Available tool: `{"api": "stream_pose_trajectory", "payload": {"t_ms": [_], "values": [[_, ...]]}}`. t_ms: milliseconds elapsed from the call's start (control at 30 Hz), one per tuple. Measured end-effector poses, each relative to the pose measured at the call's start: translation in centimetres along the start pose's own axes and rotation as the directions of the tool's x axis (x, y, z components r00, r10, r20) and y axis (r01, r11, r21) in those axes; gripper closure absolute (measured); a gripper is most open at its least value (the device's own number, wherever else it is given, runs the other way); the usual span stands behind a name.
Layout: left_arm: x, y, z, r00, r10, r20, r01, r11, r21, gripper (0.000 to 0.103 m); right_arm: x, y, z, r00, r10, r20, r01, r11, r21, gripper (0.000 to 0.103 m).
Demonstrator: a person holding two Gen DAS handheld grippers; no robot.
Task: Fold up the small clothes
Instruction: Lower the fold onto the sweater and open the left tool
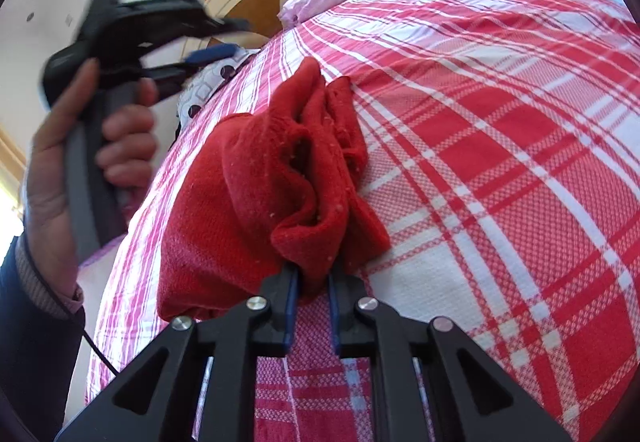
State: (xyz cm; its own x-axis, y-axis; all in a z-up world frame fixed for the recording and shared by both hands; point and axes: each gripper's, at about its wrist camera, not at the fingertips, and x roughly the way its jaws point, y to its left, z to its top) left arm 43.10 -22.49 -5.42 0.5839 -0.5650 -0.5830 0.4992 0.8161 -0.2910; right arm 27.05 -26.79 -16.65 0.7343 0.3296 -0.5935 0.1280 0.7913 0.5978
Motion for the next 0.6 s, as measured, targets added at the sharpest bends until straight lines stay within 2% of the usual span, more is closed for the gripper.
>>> {"api": "stream_pose_trajectory", "payload": {"t_ms": [33,100,167,200,300,367,433,500,600], "values": [[-1.0,0.1,-0.6,1.000,0.009,0.028,-0.010,1.000,0.019,0.033,-0.1,-0.1,0.0,1.000,0.001,0.006,-0.001,1.000,0.005,0.081],[-2.4,0.5,-2.3,0.999,0.026,0.032,-0.027,0.999,0.038,0.033,-0.8,-0.4,-0.2,1.000,0.005,0.029,-0.006,1.000,0.024,0.076],[-3.4,1.4,-4.8,0.998,0.060,0.019,-0.061,0.997,0.045,0.033,-2.0,-0.8,-0.3,0.997,-0.013,0.079,0.009,0.999,0.051,0.052],[-3.9,1.8,-6.1,0.997,0.075,0.014,-0.076,0.996,0.055,0.033,-2.7,-0.9,-0.3,0.994,-0.031,0.105,0.024,0.998,0.065,0.047],[-4.7,2.6,-10.1,0.993,0.117,-0.001,-0.117,0.989,0.092,0.033,-5.1,-0.3,-0.4,0.974,-0.099,0.202,0.095,0.995,0.032,0.046],[-5.0,2.6,-12.4,0.990,0.144,-0.012,-0.141,0.982,0.124,0.033,-6.1,0.8,-0.1,0.965,-0.108,0.240,0.118,0.993,-0.027,0.046],[-5.2,2.5,-14.2,0.989,0.150,-0.020,-0.145,0.978,0.153,0.033,-6.1,2.3,0.9,0.967,-0.091,0.236,0.116,0.989,-0.097,0.046],[-5.1,2.3,-15.5,0.986,0.162,-0.033,-0.154,0.973,0.173,0.033,-5.6,4.3,2.1,0.975,-0.041,0.219,0.079,0.983,-0.167,0.048],[-4.2,2.6,-16.6,0.980,0.183,-0.074,-0.167,0.969,0.183,0.033,-3.6,6.7,3.5,0.988,0.031,0.150,0.012,0.962,-0.274,0.053]]}}
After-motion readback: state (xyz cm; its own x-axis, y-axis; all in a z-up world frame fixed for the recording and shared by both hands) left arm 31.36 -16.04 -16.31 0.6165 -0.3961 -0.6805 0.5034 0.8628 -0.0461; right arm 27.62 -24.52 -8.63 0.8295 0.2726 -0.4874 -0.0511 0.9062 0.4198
